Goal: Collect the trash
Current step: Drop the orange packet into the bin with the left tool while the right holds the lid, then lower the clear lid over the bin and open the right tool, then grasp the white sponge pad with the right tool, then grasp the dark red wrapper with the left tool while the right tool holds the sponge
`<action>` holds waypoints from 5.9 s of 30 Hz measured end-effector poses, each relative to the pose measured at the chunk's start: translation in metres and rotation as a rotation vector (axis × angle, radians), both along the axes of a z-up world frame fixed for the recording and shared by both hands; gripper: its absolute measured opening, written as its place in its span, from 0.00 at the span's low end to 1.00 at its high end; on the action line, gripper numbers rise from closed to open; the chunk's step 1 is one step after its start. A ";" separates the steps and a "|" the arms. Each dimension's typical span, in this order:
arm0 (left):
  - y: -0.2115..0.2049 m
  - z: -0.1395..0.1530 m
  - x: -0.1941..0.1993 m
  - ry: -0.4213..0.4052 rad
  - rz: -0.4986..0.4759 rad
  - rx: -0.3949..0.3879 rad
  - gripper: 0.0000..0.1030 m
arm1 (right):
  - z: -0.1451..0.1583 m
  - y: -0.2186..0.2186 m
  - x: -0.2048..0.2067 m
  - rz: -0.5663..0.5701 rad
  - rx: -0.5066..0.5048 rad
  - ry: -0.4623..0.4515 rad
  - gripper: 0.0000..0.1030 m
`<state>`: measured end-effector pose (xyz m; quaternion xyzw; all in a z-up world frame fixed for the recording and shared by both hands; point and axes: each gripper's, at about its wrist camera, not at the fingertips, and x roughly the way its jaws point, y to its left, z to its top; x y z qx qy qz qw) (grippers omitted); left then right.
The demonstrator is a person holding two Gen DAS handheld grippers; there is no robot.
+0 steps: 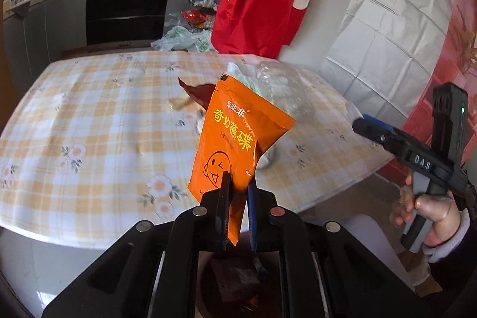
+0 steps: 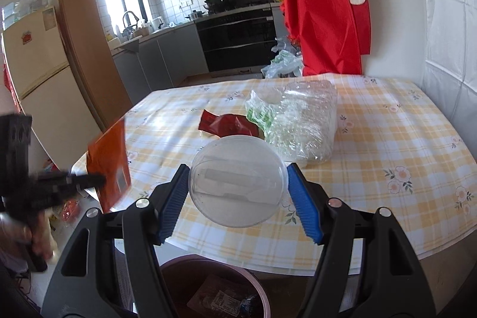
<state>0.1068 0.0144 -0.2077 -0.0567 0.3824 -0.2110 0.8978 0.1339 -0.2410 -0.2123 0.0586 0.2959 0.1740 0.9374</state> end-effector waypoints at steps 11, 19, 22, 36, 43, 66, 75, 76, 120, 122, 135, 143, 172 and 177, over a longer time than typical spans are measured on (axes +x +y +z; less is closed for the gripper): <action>-0.036 -0.050 -0.057 0.138 -0.116 0.005 0.10 | 0.018 0.006 -0.034 0.013 0.012 -0.034 0.65; -0.029 -0.033 -0.057 0.078 -0.109 -0.019 0.43 | 0.026 0.003 -0.049 0.011 -0.004 -0.048 0.65; -0.019 -0.022 -0.056 0.048 -0.045 -0.015 0.70 | 0.027 0.004 -0.053 0.021 0.004 -0.048 0.65; 0.044 -0.002 -0.062 -0.047 0.248 -0.081 0.94 | 0.010 0.040 -0.072 0.139 -0.035 0.001 0.65; 0.057 -0.010 -0.067 -0.037 0.295 -0.082 0.94 | -0.001 0.060 -0.078 0.200 -0.053 0.037 0.65; 0.057 -0.021 -0.066 -0.039 0.340 -0.009 0.94 | -0.016 0.049 -0.067 0.122 -0.058 0.073 0.83; 0.053 -0.023 -0.056 -0.056 0.337 0.022 0.94 | -0.031 0.041 -0.056 0.091 -0.066 0.105 0.83; 0.054 -0.024 -0.055 -0.055 0.339 0.026 0.94 | -0.033 0.040 -0.053 0.086 -0.070 0.108 0.83; 0.092 -0.093 0.018 0.042 0.432 0.037 0.94 | -0.124 0.133 0.162 0.157 -0.313 0.292 0.90; 0.095 -0.091 0.018 0.040 0.442 0.037 0.94 | -0.129 0.133 0.168 0.154 -0.334 0.313 0.90; 0.104 -0.075 0.047 0.037 0.436 0.002 0.94 | -0.130 0.123 0.144 0.166 -0.227 0.326 0.85; 0.076 -0.049 0.100 0.030 0.325 -0.053 0.94 | -0.093 0.084 0.098 0.110 -0.161 0.185 0.85; -0.013 -0.104 0.265 0.230 0.246 -0.175 0.19 | -0.041 -0.023 0.062 -0.064 -0.022 0.051 0.85; -0.005 -0.076 0.231 0.179 0.217 -0.144 0.18 | -0.036 -0.023 0.054 -0.068 -0.014 0.036 0.85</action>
